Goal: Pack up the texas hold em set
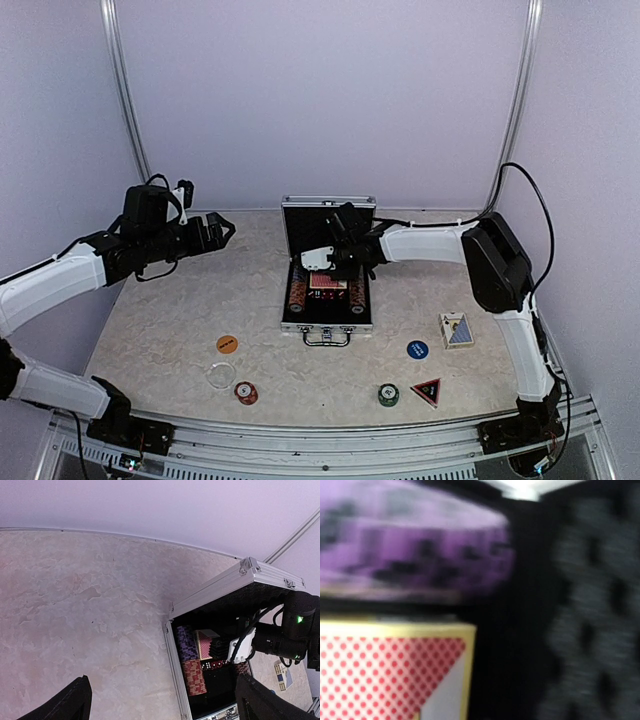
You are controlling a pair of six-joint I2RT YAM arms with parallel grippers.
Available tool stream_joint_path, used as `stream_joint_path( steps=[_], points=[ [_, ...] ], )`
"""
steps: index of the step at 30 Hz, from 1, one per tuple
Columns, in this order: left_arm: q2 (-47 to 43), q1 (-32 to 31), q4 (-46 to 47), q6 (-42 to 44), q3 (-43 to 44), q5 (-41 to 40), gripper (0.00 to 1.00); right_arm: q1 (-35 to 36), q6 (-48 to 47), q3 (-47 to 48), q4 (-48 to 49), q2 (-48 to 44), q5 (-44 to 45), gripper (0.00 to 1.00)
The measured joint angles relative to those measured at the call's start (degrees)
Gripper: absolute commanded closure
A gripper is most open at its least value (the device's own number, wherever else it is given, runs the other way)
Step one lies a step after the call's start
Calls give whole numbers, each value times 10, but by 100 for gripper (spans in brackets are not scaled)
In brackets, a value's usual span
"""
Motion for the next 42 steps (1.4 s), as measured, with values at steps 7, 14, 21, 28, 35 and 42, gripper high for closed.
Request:
stream_joint_path(
  steps=[7,14,21,28,35,42],
  points=[
    [-1,2,0,0,-3,2,1,2,-6,0,-44,0,-22,100],
    [-2,7,1,0,-6,4,1,2,-6,0,-42,0,-16,100],
    [-3,9,1,-2,-9,4,1,5,7,0,-45,-12,-8,100],
    [-8,11,3,-4,-9,5,1,15,33,-8,-55,-73,-3,100],
    [-16,14,5,-4,-9,6,1,55,74,-93,-52,-173,-5,98],
    [-27,15,4,-4,-9,8,1,90,157,-190,-54,-238,-3,79]
  ],
)
